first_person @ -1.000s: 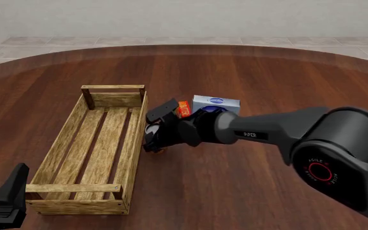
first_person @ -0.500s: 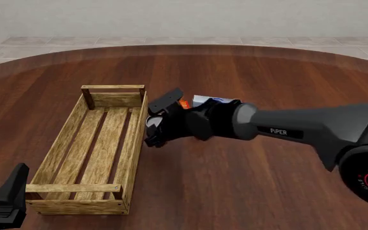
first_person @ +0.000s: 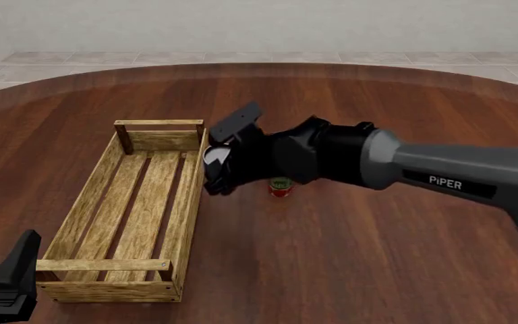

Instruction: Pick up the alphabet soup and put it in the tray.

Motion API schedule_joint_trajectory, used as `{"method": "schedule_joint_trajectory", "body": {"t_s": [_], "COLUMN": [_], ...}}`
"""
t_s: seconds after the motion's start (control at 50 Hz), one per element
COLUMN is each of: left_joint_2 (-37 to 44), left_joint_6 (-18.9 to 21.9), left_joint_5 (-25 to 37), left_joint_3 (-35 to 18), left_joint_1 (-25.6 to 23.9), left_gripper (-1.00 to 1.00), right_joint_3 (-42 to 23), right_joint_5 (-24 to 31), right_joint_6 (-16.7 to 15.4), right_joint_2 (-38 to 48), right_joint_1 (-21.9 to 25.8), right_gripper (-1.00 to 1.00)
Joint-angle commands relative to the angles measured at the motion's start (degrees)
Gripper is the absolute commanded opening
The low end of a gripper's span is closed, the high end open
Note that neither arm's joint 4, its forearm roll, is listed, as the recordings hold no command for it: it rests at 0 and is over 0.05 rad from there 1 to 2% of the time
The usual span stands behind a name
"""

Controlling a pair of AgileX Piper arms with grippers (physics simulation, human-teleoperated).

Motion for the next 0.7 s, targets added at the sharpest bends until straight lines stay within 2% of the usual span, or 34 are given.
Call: {"method": "schedule_joint_trajectory", "body": {"t_s": [0.02, 0.7], "left_joint_2": [-0.16, -0.15], "left_joint_6": [0.02, 0.01], "left_joint_5": [0.06, 0.06], "left_joint_3": [0.08, 0.08], "left_joint_1": [0.06, 0.06], "left_gripper": [1.00, 1.00], "right_joint_3": [-0.51, -1.95], "right_joint_5": [2.29, 5.80], "right_joint_6": [-0.06, -1.31], "right_joint_2": [-3.88, -8.85], "right_joint_1": [0.12, 2.92], "right_gripper": [-1.00, -1.00]}}
